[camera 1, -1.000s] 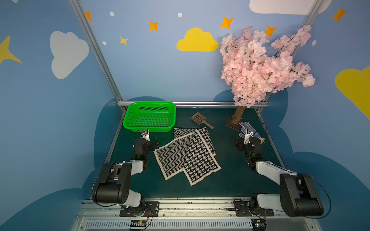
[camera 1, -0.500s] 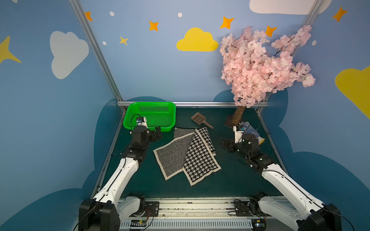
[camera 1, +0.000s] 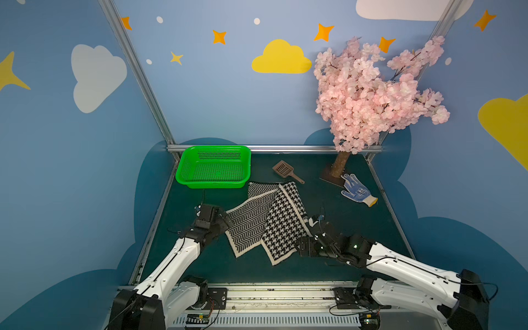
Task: Roll up the scarf and place it into the basket
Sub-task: Flatten out the scarf at the center of the board.
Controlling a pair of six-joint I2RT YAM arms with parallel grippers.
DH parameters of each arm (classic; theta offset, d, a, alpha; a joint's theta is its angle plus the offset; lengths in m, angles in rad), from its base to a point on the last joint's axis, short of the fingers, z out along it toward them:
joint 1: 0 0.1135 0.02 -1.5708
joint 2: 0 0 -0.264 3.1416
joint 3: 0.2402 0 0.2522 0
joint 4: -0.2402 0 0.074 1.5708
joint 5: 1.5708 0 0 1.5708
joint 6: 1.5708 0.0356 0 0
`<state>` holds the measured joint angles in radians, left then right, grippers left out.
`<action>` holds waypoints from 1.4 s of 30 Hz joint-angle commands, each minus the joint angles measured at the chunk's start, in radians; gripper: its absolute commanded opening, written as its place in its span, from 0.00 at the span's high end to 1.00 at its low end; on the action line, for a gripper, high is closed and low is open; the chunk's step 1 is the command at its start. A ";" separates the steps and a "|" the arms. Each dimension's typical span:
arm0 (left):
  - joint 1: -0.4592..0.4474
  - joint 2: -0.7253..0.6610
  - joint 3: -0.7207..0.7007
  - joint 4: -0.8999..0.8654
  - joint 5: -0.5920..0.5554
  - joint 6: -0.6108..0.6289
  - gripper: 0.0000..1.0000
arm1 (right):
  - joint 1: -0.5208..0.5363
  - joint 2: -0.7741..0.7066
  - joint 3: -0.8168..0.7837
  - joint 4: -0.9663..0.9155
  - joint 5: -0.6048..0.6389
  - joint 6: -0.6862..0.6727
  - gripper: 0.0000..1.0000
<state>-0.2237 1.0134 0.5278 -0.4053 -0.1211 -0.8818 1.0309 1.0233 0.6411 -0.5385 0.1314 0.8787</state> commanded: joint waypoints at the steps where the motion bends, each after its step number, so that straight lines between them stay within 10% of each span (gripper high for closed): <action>1: -0.001 -0.009 -0.024 0.033 0.009 -0.060 0.00 | 0.037 0.072 -0.018 -0.003 0.117 0.137 0.03; 8: -0.001 -0.010 -0.048 0.072 0.015 -0.054 0.00 | 0.023 0.157 0.094 -0.023 0.433 -0.039 0.03; 22: -0.001 0.006 -0.058 0.108 -0.008 -0.059 0.02 | -0.210 0.296 0.025 0.316 0.138 -0.399 0.11; 42: -0.001 -0.012 -0.048 0.077 -0.043 -0.032 0.02 | -0.306 0.521 0.107 0.326 -0.038 -0.439 0.31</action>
<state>-0.2237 1.0122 0.4728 -0.3069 -0.1444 -0.9268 0.7254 1.5742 0.7780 -0.2298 0.1314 0.4435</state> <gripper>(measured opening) 0.976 0.695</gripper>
